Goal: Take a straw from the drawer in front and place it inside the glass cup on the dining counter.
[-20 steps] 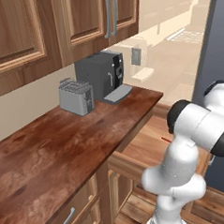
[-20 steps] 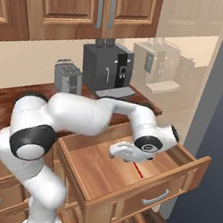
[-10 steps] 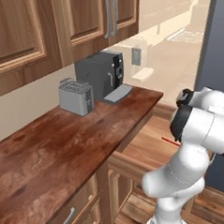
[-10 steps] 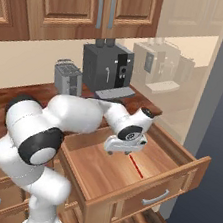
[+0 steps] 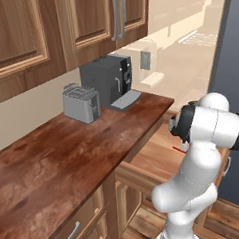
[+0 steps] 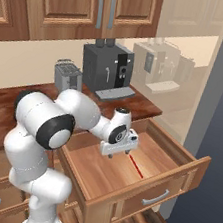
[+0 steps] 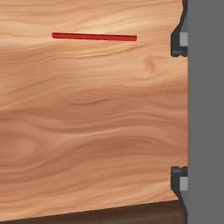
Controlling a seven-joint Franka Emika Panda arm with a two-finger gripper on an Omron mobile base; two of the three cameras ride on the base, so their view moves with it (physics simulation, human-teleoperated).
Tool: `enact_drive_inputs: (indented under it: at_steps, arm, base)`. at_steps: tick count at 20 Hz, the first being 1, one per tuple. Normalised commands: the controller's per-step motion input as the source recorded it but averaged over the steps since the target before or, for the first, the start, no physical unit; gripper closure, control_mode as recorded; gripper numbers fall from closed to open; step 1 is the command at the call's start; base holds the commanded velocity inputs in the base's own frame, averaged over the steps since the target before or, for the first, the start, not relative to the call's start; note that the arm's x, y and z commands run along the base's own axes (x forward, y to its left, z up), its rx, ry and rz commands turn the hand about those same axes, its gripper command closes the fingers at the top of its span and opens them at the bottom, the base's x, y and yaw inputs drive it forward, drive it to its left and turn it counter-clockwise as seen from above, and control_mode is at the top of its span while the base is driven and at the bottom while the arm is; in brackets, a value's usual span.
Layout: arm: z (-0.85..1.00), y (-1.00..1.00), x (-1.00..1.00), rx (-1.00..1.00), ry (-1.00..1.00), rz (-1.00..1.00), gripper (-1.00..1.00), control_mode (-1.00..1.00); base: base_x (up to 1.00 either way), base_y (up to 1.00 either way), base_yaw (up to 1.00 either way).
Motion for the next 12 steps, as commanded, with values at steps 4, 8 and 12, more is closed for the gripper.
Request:
enact_drive_inputs:
  at_steps: [4, 8, 12]
  arm:
    - [-0.33, -0.33, 0.60, -0.03, 0.00, 0.05, -1.00, -1.00]
    - [-0.29, -0.39, 0.58, 0.00, 0.00, 0.05, -1.00, -1.00]
    - [-0.29, -0.21, 0.65, 0.00, 0.00, 0.01, -1.00, -1.00]
  base:
    - [0.00, 0.00, 0.00]
    - [0.00, 0.00, 0.00]
    - [0.00, 0.00, 0.00]
